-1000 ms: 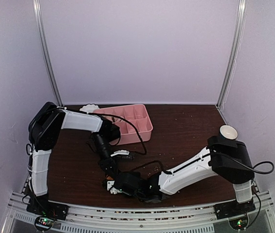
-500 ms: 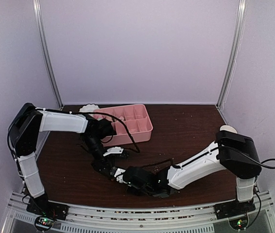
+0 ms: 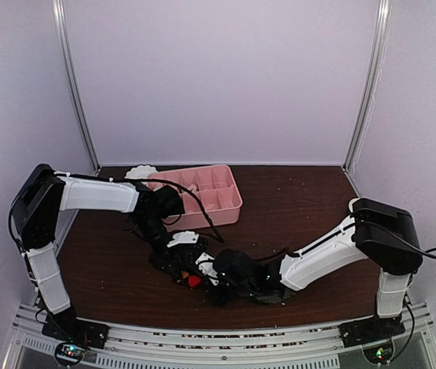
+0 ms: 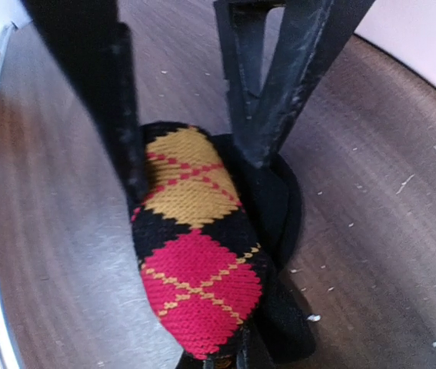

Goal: Roll the socks
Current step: Roll the sock.

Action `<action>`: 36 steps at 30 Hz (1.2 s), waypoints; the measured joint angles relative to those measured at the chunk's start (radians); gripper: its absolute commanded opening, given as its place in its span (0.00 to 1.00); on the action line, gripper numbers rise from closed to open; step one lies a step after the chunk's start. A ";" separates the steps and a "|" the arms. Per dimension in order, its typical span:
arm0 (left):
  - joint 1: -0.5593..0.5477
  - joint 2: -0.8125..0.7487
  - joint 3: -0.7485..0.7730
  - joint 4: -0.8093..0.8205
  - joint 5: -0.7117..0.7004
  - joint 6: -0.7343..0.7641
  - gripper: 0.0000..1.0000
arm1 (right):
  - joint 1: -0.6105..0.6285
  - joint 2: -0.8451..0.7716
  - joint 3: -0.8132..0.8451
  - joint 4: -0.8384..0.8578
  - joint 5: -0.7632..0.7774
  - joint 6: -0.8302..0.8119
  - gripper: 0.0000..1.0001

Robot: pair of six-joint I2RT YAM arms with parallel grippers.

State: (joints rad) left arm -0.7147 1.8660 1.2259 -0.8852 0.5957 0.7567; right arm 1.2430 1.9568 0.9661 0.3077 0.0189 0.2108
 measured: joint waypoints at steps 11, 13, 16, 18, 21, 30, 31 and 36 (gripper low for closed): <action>-0.028 -0.043 0.000 0.012 0.002 0.017 0.42 | -0.072 -0.022 -0.107 0.198 -0.307 0.205 0.00; -0.052 -0.062 0.001 -0.026 0.020 0.037 0.43 | -0.101 -0.022 -0.118 0.222 -0.319 0.242 0.00; -0.077 -0.074 0.011 -0.079 0.056 0.066 0.45 | -0.138 -0.032 -0.132 0.247 -0.333 0.282 0.00; -0.079 -0.077 0.014 -0.114 0.081 0.082 0.45 | -0.152 -0.050 -0.140 0.251 -0.335 0.295 0.00; -0.078 -0.092 0.014 -0.154 0.104 0.092 0.43 | -0.167 -0.079 -0.145 0.267 -0.337 0.318 0.00; -0.070 -0.250 -0.031 0.003 -0.043 -0.029 0.40 | -0.182 -0.103 -0.144 0.326 -0.405 0.399 0.00; -0.067 -0.257 -0.031 0.021 -0.061 -0.039 0.40 | -0.182 -0.104 -0.144 0.328 -0.413 0.406 0.00; -0.064 -0.266 -0.006 -0.013 -0.053 -0.026 0.60 | -0.185 -0.130 -0.157 0.338 -0.439 0.425 0.00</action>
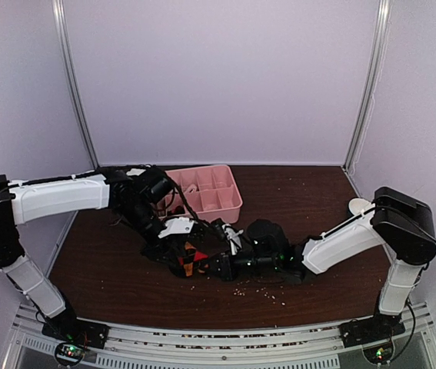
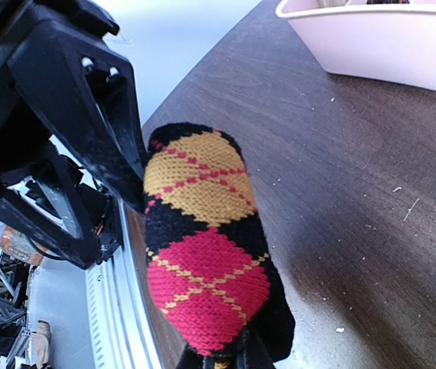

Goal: Roll the socks
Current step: Roll the sock.

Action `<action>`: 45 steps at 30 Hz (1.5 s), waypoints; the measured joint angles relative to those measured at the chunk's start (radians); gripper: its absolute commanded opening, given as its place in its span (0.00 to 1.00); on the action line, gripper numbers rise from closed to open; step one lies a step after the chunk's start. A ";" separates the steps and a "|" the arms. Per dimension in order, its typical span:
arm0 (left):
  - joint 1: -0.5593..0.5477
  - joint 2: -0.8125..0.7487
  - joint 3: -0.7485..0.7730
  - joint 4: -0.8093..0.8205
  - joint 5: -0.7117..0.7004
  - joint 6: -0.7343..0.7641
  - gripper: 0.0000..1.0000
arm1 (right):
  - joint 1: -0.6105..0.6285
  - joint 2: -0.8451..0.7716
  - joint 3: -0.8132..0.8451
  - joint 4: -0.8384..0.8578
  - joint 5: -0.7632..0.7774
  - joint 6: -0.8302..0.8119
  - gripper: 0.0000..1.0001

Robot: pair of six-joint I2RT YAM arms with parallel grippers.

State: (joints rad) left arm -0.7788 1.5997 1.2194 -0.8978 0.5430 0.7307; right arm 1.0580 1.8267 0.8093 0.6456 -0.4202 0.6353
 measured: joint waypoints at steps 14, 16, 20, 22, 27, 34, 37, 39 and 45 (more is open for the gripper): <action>0.070 -0.275 0.154 -0.141 -0.294 -0.087 0.98 | -0.028 -0.117 -0.022 -0.034 -0.028 -0.049 0.00; 0.125 -0.329 0.118 -0.099 -0.375 -0.116 0.98 | -0.028 -0.126 -0.005 -0.060 -0.036 -0.065 0.00; 0.209 -0.292 0.122 -0.095 -0.468 -0.121 0.98 | -0.028 -0.132 0.035 -0.114 -0.047 -0.099 0.00; 0.211 -0.252 0.135 -0.089 -0.515 -0.119 0.98 | -0.028 -0.142 0.040 -0.136 -0.050 -0.111 0.00; 0.315 -0.236 0.173 -0.060 -0.534 -0.168 0.98 | -0.028 -0.156 0.043 -0.174 -0.055 -0.118 0.00; 0.349 -0.243 0.221 -0.181 -0.245 -0.064 0.98 | -0.020 -0.147 0.073 -0.243 -0.055 -0.131 0.00; 0.257 -0.277 0.183 -0.204 -0.132 -0.018 0.98 | -0.014 -0.129 0.103 -0.249 -0.055 -0.131 0.00; 0.181 -0.295 0.146 -0.202 -0.069 0.003 0.98 | -0.009 -0.110 0.129 -0.254 -0.058 -0.131 0.00; 0.143 -0.240 0.116 -0.170 0.014 -0.003 0.98 | 0.014 -0.069 0.185 -0.259 -0.084 -0.130 0.00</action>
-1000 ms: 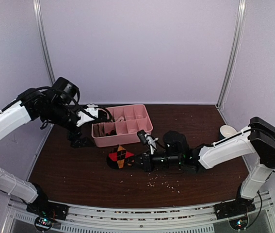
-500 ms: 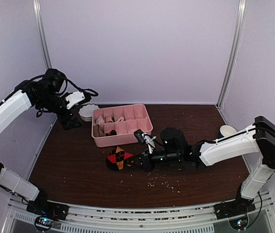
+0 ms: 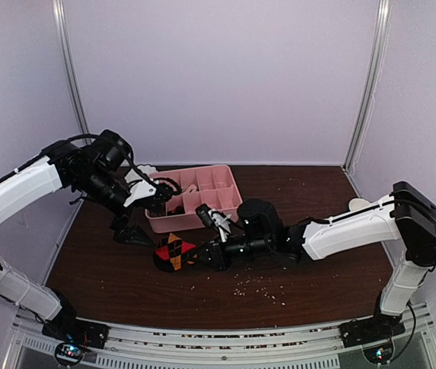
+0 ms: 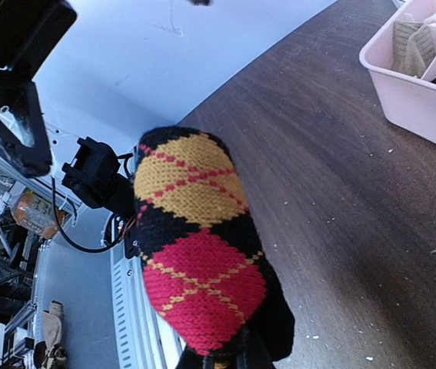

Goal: Roll the socks
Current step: Roll the sock.

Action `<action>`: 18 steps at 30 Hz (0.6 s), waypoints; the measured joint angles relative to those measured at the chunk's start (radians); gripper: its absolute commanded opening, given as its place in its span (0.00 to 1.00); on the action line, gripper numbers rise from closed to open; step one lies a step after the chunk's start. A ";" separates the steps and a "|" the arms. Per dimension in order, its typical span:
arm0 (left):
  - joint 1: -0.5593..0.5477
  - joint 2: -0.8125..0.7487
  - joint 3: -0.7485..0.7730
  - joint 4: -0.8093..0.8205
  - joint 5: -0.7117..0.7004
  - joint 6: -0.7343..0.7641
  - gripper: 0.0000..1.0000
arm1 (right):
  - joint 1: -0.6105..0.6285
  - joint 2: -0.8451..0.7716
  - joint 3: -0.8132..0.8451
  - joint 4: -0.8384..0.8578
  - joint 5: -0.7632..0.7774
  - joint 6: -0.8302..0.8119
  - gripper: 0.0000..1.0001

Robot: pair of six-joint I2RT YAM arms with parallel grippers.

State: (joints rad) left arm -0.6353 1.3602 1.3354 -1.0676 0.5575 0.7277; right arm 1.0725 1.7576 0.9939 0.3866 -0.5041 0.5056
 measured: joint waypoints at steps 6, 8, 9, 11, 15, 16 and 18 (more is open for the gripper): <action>-0.008 0.083 0.000 0.042 0.033 -0.026 0.94 | 0.014 0.032 0.059 -0.035 -0.031 -0.002 0.00; -0.014 0.097 0.000 0.044 0.051 -0.027 0.88 | 0.016 0.034 0.074 -0.047 -0.035 -0.002 0.00; -0.016 0.102 0.000 0.043 0.060 -0.026 0.83 | 0.016 0.035 0.079 -0.051 -0.038 -0.002 0.00; -0.019 0.112 0.000 0.037 0.075 -0.019 0.75 | 0.016 0.034 0.085 -0.054 -0.040 -0.003 0.00; -0.019 0.136 0.000 -0.005 0.104 0.009 0.68 | 0.016 0.034 0.085 -0.062 -0.043 -0.005 0.00; -0.019 0.143 0.000 -0.021 0.114 0.020 0.68 | 0.016 0.034 0.085 -0.062 -0.045 -0.005 0.00; -0.019 0.154 0.000 -0.049 0.132 0.038 0.68 | 0.016 0.034 0.085 -0.063 -0.048 -0.005 0.00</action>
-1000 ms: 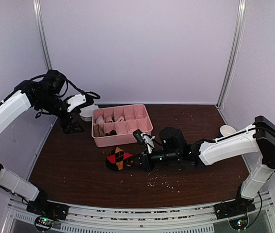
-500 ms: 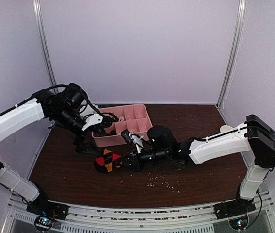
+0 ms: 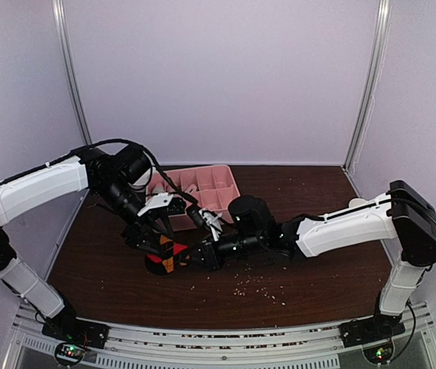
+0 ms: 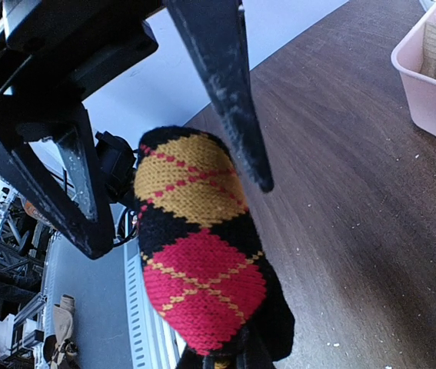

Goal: Roll the socks
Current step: Roll the sock.

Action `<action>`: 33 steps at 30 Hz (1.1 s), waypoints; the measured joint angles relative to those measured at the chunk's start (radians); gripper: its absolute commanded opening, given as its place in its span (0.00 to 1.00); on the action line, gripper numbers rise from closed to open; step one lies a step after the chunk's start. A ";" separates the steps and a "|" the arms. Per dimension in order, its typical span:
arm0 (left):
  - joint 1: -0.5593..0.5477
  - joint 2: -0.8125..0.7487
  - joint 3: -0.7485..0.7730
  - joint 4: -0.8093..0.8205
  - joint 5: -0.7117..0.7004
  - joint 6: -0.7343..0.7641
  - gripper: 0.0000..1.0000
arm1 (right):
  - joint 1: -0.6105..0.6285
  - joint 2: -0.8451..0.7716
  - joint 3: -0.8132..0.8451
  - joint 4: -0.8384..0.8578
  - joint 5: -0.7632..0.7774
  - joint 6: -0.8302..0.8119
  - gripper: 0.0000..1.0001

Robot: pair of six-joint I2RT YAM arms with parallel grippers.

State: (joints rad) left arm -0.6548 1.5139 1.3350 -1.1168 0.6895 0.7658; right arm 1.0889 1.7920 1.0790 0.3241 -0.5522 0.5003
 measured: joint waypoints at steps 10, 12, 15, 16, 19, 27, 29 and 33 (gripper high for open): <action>-0.006 0.016 -0.010 -0.047 0.026 0.034 0.43 | 0.000 -0.005 0.002 -0.011 -0.020 -0.001 0.00; -0.008 0.019 -0.010 -0.048 0.025 0.034 0.48 | 0.001 -0.005 0.003 -0.014 -0.026 0.000 0.00; -0.020 0.020 -0.011 -0.054 0.024 0.037 0.55 | 0.001 -0.005 0.011 -0.022 -0.031 0.000 0.00; -0.024 0.021 -0.011 -0.056 0.024 0.038 0.56 | 0.001 -0.005 0.015 -0.022 -0.032 0.000 0.00; -0.041 0.027 -0.012 -0.061 0.024 0.039 0.52 | 0.002 -0.010 0.022 -0.023 -0.038 0.001 0.00; -0.045 0.032 -0.014 -0.058 -0.005 0.029 0.00 | 0.005 -0.025 0.023 -0.026 -0.054 0.005 0.18; -0.045 0.031 -0.012 -0.054 -0.008 0.019 0.00 | 0.004 -0.032 0.018 -0.027 -0.046 0.012 0.39; -0.045 0.029 0.034 -0.056 -0.014 -0.008 0.00 | -0.006 -0.094 -0.031 0.004 -0.020 0.029 0.64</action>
State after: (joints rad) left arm -0.6994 1.5433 1.3689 -1.1725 0.6758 0.7574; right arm 1.0824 1.6981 1.0477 0.3283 -0.5724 0.5289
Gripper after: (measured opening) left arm 0.061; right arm 0.559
